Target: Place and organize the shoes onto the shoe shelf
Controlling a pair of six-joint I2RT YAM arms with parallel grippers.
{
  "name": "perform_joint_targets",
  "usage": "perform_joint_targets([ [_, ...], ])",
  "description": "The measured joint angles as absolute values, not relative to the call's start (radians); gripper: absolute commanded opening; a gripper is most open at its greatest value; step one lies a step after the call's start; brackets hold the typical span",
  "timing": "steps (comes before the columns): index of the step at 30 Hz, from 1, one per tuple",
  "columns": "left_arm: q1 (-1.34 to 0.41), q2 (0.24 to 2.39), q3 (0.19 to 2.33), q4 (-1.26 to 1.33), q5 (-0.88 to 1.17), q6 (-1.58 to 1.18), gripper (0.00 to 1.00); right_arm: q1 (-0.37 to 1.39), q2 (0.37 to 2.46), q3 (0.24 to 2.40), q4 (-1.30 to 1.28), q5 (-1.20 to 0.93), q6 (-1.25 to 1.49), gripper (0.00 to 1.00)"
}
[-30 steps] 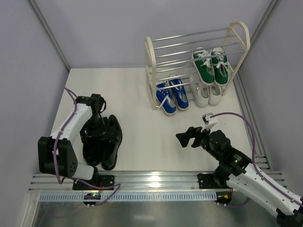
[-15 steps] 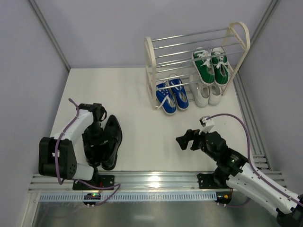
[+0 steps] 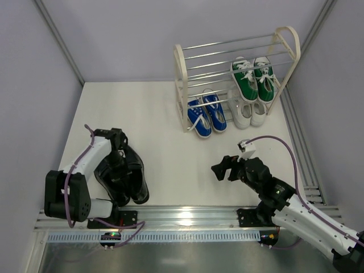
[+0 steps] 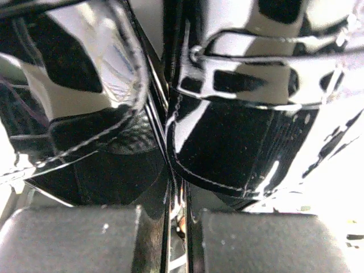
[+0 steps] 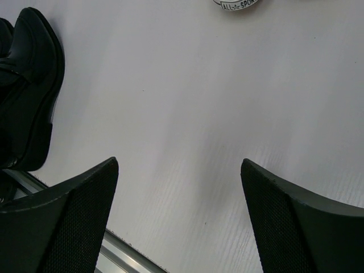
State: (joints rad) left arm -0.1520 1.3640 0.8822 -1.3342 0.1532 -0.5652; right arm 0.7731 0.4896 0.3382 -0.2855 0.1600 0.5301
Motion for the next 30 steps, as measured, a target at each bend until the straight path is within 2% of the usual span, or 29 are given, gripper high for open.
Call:
perform_joint_targets([
  [4,-0.201,1.322,0.878,-1.312,0.217,-0.601,0.00,0.773,0.491,0.352,-0.316,0.182,0.526,0.88],
  [9,-0.391,1.325,0.971,-1.285,0.265,-0.661,0.00,0.773,0.490,0.427,-0.381,0.242,0.518,0.88],
  [16,-0.679,1.496,1.096,-1.092,0.306,-0.749,0.00,0.773,0.488,0.554,-0.467,0.359,0.503,0.89],
  [21,-0.792,1.587,1.099,-0.984,0.336,-0.786,0.00,0.773,0.478,0.605,-0.541,0.425,0.507,0.89],
  [30,-1.013,1.615,1.181,-0.954,0.208,-0.790,0.00,0.773,0.460,0.651,-0.664,0.548,0.516,0.89],
])
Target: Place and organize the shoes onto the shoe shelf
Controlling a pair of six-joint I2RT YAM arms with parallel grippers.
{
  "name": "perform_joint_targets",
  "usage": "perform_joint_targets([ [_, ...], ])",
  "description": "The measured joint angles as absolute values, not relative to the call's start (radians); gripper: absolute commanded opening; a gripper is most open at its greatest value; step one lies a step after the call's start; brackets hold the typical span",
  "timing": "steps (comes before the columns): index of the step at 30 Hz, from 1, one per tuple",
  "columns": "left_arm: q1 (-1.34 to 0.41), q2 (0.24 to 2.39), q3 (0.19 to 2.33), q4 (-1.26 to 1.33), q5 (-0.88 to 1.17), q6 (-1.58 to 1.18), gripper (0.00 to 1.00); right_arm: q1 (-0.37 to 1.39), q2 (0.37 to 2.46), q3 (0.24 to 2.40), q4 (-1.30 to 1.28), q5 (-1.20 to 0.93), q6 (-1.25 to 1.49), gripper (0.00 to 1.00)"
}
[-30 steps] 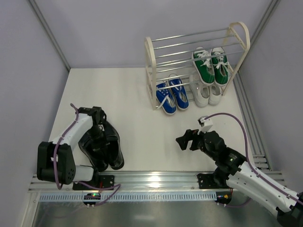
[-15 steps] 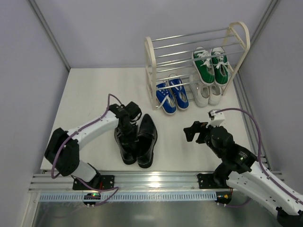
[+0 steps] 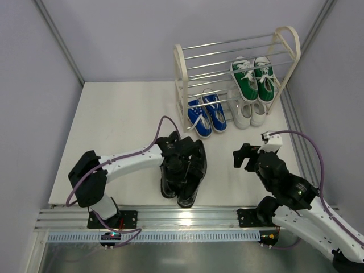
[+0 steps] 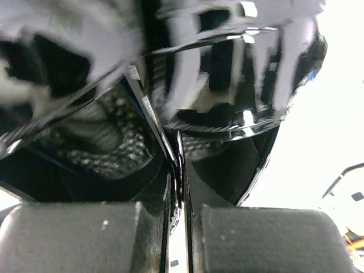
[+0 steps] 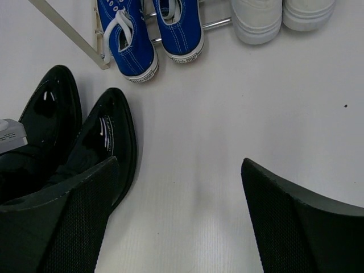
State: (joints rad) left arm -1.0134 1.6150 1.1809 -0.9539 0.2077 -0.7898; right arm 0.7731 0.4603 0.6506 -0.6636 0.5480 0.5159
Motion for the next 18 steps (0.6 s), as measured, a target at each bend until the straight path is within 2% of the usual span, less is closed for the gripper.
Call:
perform_joint_targets([
  [5,-1.040,1.613,1.189,-0.893,0.170,-0.778,0.01,0.773,0.513,0.702,-0.684,0.590,0.511,0.89],
  [6,-1.040,1.612,1.189,-0.882,0.170,-0.777,0.12,0.773,0.523,0.709,-0.684,0.596,0.508,0.89],
  [9,-1.046,1.608,1.184,-0.868,0.160,-0.772,0.26,0.773,0.545,0.716,-0.682,0.608,0.505,0.89],
  [10,-1.050,1.607,1.183,-0.860,0.159,-0.772,0.39,0.773,0.551,0.716,-0.682,0.611,0.505,0.89],
  [11,-1.056,1.607,1.179,-0.861,0.167,-0.773,0.44,0.773,0.558,0.716,-0.681,0.611,0.504,0.89],
  [12,-1.066,1.607,1.173,-0.873,0.181,-0.772,0.53,0.773,0.564,0.716,-0.681,0.611,0.504,0.89],
  [14,-1.089,1.607,1.164,-0.898,0.178,-0.776,0.61,0.773,0.577,0.716,-0.680,0.611,0.504,0.89],
  [15,-1.095,1.607,1.164,-0.907,0.171,-0.776,0.68,0.773,0.580,0.716,-0.679,0.610,0.505,0.89],
  [18,-1.104,1.591,1.165,-0.937,0.118,-0.776,0.73,0.773,0.587,0.716,-0.680,0.609,0.505,0.89],
])
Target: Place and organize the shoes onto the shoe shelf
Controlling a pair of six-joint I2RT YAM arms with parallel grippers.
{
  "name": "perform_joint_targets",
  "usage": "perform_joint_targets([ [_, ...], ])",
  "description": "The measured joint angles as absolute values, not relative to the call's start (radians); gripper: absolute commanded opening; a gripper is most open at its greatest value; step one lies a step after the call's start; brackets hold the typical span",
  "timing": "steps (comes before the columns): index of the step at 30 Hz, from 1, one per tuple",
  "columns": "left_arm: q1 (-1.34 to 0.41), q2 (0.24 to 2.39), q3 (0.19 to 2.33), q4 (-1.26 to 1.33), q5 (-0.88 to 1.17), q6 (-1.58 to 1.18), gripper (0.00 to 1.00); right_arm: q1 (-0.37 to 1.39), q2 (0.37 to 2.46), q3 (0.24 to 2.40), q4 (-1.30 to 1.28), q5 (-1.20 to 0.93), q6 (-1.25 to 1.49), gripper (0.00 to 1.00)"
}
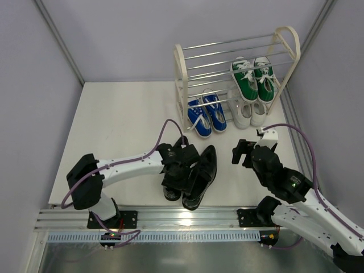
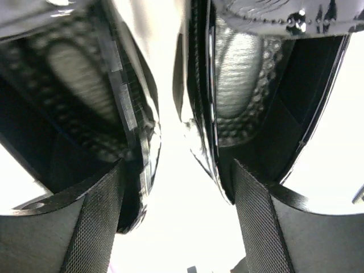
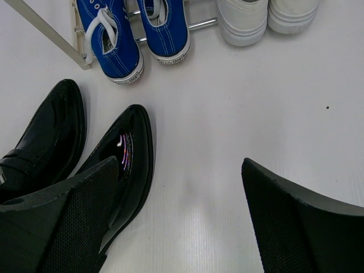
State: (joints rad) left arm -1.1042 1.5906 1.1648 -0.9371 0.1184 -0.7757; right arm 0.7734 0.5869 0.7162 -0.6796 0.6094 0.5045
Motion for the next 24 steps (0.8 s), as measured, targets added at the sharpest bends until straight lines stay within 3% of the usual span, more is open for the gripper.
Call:
perform_joint_targets([
  [24,-1.103,1.611,1.141,-0.939,0.076,-0.713,0.67,0.773,0.570,0.714,-0.682,0.613,0.506,0.90],
])
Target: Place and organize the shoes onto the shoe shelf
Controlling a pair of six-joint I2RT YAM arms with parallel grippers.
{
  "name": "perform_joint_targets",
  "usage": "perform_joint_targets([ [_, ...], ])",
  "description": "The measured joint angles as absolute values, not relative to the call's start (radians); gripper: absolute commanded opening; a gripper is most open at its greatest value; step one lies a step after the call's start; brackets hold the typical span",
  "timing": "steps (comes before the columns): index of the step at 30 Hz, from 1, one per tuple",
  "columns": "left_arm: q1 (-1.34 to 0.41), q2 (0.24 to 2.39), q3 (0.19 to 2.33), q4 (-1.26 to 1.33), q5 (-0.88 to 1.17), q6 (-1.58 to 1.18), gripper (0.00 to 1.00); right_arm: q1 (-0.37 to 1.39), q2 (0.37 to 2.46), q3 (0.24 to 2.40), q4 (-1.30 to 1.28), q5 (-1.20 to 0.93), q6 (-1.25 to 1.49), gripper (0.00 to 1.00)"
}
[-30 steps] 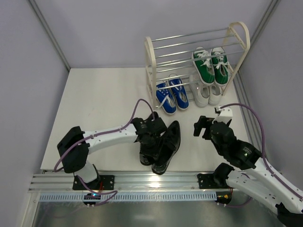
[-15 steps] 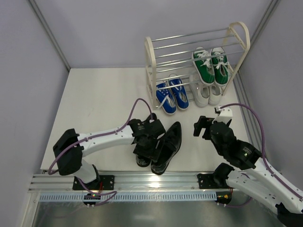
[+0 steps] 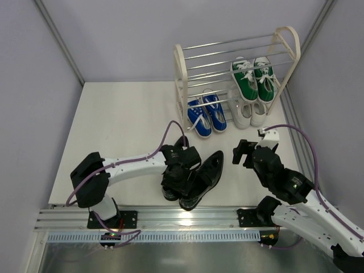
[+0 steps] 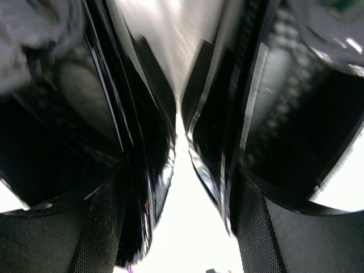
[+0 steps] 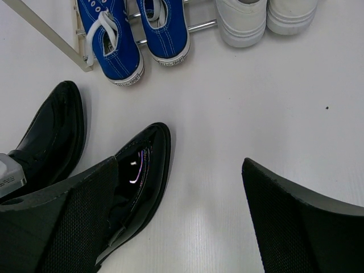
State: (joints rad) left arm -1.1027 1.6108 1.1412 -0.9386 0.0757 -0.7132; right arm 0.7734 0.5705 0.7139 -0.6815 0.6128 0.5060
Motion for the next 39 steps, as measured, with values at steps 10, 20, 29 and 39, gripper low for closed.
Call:
perform_joint_targets([
  [10,-1.106,1.725,1.261,-1.023,-0.109,-0.659,0.68,0.773,0.562,0.699,-0.682,0.610,0.511,0.90],
  [20,-1.106,1.775,1.294,-1.018,-0.156,-0.614,0.67,0.773,0.545,0.686,-0.683,0.611,0.511,0.90],
  [29,-1.106,1.785,1.293,-0.961,-0.116,-0.592,0.54,0.773,0.530,0.684,-0.685,0.611,0.516,0.90],
  [39,-1.107,1.794,1.273,-0.901,-0.078,-0.584,0.12,0.773,0.521,0.682,-0.702,0.612,0.521,0.90],
])
